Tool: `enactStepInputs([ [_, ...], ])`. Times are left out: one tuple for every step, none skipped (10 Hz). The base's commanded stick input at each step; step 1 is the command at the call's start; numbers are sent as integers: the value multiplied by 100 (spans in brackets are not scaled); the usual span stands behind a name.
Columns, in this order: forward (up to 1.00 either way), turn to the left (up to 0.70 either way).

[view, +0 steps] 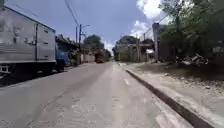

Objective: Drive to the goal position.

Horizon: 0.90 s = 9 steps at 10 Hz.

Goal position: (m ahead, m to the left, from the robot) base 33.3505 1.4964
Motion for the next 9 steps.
enactStepInputs([
  [100, 0],
  [100, 0],
  [100, 0],
  [100, 0],
  [100, 0],
  [100, 0],
  [100, 0],
  [100, 0],
  [100, 0],
])
